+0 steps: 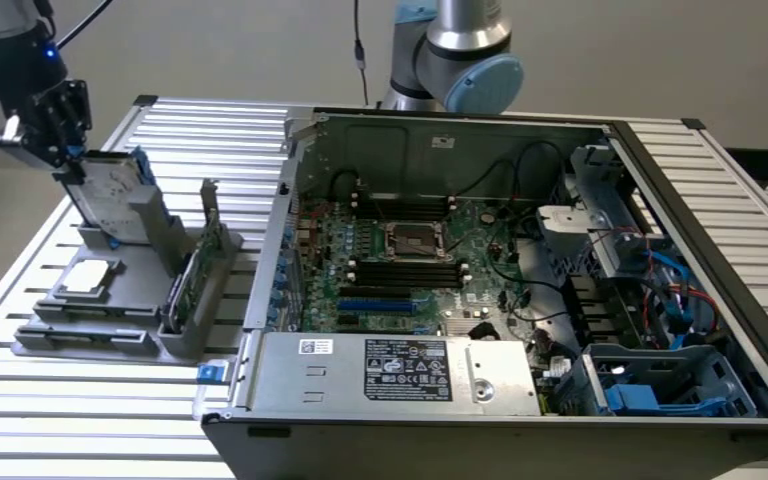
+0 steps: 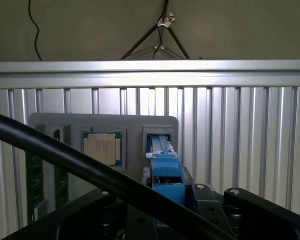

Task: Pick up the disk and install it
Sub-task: 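Pick up the disk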

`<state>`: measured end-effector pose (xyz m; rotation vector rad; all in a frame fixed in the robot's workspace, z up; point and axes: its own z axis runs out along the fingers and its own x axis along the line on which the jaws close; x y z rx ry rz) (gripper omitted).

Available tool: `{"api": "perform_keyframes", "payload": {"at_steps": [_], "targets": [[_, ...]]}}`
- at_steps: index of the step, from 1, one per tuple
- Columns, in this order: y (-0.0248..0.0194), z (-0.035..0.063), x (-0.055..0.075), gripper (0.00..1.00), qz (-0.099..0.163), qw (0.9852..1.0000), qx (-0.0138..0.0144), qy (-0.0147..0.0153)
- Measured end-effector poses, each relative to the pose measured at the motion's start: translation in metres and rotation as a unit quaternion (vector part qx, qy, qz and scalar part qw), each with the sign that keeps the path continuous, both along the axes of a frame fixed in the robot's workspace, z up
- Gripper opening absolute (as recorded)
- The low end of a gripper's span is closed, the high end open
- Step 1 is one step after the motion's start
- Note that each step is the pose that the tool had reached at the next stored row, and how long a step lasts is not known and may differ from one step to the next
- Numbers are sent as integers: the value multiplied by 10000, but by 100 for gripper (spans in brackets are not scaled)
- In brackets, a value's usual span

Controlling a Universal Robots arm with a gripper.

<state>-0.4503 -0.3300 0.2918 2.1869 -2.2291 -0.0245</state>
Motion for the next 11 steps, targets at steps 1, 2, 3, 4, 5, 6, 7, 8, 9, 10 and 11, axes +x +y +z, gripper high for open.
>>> {"api": "perform_keyframes", "payload": {"at_steps": [1,2,3,4,5,6,7,8,9,10,11], "targets": [[-7,0,1,33,-4,10000,0,0],[-10,0,2,33,-7,10000,-1,0],[-11,0,3,33,-7,10000,0,0],[-12,0,3,33,-8,10000,-1,0],[-13,0,3,33,-8,10000,0,0],[-13,0,3,33,-7,10000,0,0],[-13,0,3,33,-7,10000,0,0],[-13,0,3,33,-7,10000,1,0],[-13,0,3,33,-7,10000,1,0],[-13,0,3,33,-7,10000,1,0],[-13,0,3,33,-7,10000,1,0]]}}
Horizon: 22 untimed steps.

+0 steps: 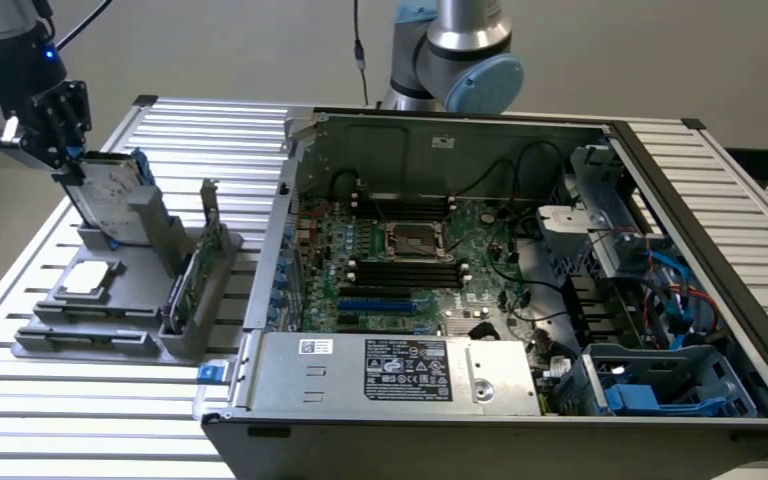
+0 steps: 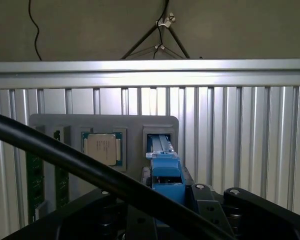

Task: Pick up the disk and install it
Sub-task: 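Pick up the disk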

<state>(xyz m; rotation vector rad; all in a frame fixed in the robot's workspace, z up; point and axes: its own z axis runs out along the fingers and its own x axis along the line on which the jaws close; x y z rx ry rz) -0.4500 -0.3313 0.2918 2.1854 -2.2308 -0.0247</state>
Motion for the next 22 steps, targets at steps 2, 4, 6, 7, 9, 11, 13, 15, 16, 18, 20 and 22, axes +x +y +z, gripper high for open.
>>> {"api": "perform_keyframes", "payload": {"at_steps": [2,4,6,7,9,11,13,15,16,18,20,22], "targets": [[0,0,0,33,0,10000,0,0],[0,0,0,33,0,10000,0,0],[0,0,0,33,0,10000,0,0],[0,2,0,33,0,10000,1,-1],[0,12,1,33,0,10000,0,-1],[0,32,2,33,0,10000,0,1],[0,64,5,33,0,10000,0,4],[0,113,8,33,0,10000,0,7],[0,147,10,33,0,10000,0,9],[0,219,14,33,0,10000,0,12],[0,305,19,33,0,10000,0,15],[0,399,27,33,0,10000,-1,21]]}}
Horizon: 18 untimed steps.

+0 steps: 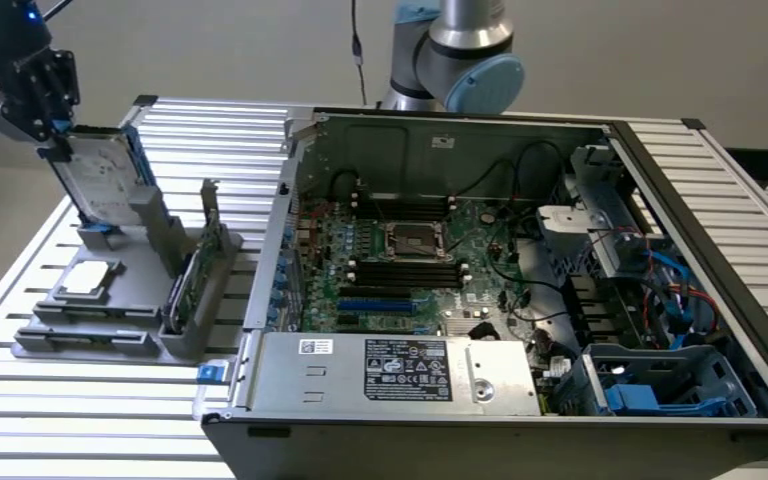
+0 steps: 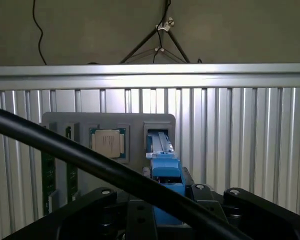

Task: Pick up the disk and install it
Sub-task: 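Pick up the disk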

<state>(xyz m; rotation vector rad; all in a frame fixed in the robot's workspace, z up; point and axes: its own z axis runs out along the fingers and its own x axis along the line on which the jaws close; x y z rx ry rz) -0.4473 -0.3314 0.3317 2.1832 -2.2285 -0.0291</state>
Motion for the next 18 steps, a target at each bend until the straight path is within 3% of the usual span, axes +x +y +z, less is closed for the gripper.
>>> {"api": "perform_keyframes", "payload": {"at_steps": [10,18], "targets": [[-11,454,84,33,0,10000,1,49],[-22,817,338,33,0,10000,1,98]]}}
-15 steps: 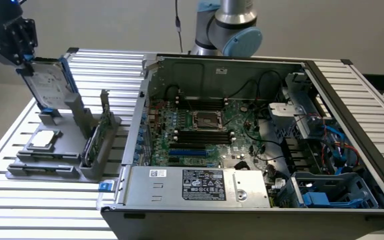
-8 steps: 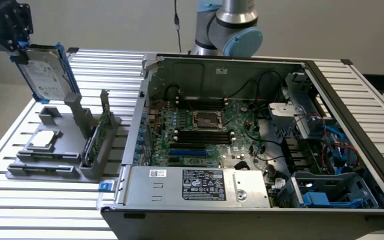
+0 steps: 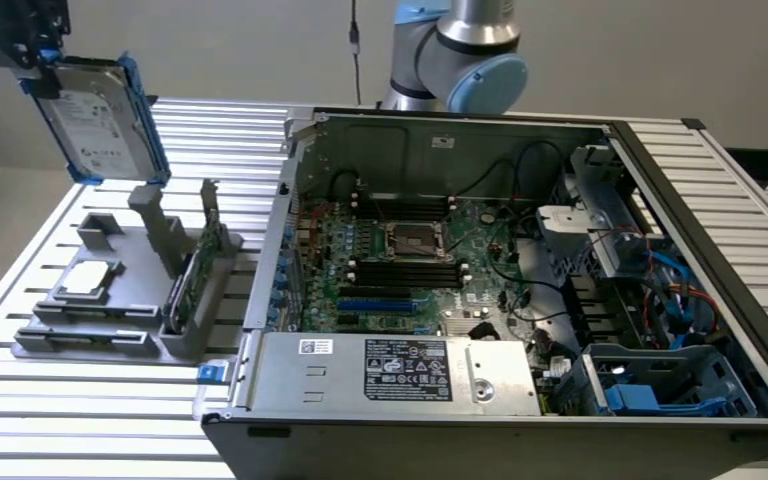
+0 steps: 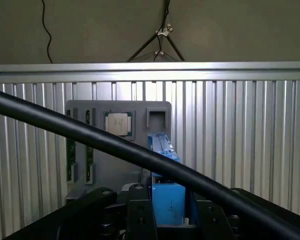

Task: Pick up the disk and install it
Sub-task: 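Pick up the disk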

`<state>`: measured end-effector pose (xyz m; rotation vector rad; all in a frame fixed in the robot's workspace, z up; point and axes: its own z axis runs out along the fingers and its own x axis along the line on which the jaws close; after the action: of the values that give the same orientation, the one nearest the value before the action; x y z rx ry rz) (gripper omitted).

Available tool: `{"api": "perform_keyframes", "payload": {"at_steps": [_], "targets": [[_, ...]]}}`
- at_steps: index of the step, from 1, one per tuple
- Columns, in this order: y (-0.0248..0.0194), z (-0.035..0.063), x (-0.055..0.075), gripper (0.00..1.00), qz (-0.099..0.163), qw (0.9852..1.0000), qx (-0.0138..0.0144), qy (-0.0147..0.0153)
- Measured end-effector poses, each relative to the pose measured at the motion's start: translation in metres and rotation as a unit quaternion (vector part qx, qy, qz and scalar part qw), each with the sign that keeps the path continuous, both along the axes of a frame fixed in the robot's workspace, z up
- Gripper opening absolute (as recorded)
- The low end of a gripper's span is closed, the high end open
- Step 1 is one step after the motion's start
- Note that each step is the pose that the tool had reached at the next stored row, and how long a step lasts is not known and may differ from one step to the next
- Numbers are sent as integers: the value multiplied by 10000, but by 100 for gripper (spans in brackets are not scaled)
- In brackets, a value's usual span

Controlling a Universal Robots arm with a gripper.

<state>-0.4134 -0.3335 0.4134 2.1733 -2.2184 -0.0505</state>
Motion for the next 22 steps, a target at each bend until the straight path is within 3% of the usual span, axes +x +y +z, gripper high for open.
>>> {"api": "perform_keyframes", "payload": {"at_steps": [22], "targets": [[-71,999,999,33,1,9999,1,142]]}}
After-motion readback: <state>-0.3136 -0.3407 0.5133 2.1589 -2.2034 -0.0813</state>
